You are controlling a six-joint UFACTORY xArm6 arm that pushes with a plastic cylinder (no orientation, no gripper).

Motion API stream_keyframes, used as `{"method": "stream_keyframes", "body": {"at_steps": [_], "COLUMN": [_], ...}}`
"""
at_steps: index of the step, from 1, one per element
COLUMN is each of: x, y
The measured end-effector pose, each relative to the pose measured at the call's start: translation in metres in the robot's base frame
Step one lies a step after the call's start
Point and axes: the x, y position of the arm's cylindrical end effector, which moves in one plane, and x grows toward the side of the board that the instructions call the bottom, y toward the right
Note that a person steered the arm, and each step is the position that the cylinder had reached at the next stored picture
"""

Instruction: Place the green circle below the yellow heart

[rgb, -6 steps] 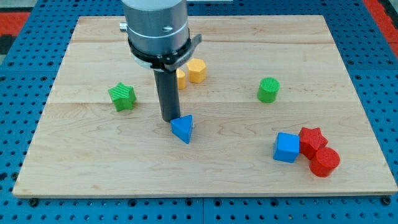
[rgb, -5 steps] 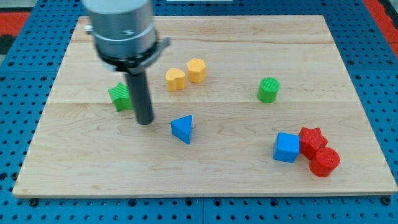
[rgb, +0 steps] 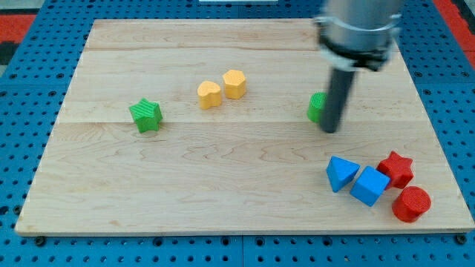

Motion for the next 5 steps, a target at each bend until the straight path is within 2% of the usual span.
{"method": "stream_keyframes", "body": {"at_steps": [1,2,3,4,5], "x": [0.000,-0.041,-0.051,-0.050,-0.050], "y": [0.091,-0.020,-0.146,-0.116,-0.111]}}
